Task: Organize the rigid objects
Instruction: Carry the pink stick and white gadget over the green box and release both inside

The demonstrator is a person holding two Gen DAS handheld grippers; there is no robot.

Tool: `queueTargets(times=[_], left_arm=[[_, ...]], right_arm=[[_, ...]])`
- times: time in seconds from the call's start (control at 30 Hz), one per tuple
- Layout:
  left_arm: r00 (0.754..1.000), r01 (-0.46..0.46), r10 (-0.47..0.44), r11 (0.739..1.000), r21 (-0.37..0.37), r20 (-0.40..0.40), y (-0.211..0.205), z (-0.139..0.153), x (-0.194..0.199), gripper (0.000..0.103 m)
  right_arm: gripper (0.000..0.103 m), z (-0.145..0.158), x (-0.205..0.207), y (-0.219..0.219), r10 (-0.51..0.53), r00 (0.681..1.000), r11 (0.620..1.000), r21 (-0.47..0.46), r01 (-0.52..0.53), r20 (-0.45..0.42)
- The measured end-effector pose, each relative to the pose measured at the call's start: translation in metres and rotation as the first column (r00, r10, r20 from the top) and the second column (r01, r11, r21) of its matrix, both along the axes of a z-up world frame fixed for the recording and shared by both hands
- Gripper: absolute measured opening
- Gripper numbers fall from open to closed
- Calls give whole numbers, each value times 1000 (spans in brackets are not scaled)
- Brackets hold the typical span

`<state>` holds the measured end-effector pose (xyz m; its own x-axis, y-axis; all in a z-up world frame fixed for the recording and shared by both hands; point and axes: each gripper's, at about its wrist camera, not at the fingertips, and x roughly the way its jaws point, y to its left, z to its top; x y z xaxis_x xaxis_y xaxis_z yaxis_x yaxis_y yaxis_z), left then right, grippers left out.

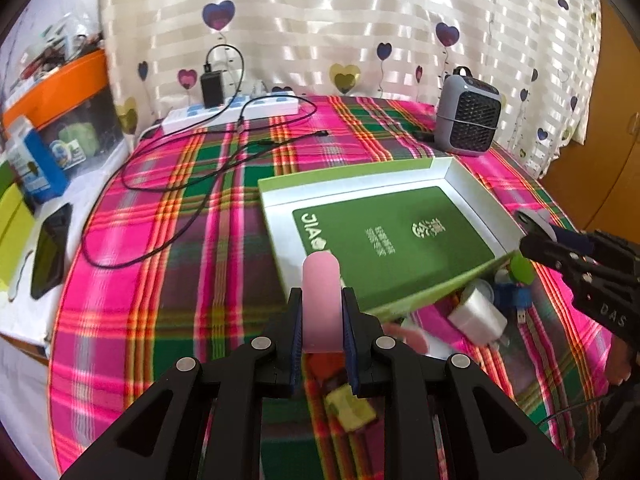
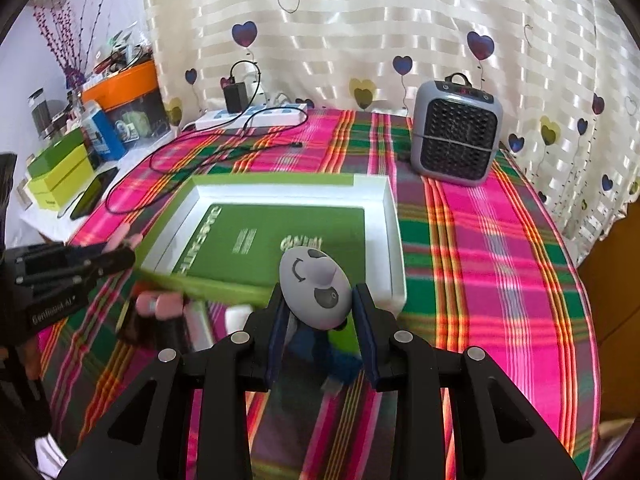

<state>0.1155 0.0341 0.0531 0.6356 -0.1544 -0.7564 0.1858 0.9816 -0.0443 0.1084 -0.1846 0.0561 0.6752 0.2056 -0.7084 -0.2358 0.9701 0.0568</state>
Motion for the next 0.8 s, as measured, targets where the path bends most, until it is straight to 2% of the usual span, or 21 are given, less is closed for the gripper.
queueTargets(times=[0.4, 0.5, 0.8], left_arm=[[998, 42, -42, 999, -5, -45, -13, -13, 58, 17], [998, 43, -41, 999, 33, -46, -17, -18, 72, 17], [996, 53, -50, 998, 37, -76, -18, -32, 93, 17]], right_arm=[[33, -12, 63, 8, 16, 999, 999, -51, -17, -34], [33, -18, 79, 11, 20, 998, 997, -72, -24, -52], [33, -32, 109, 18, 28, 997, 993, -109, -37, -78]])
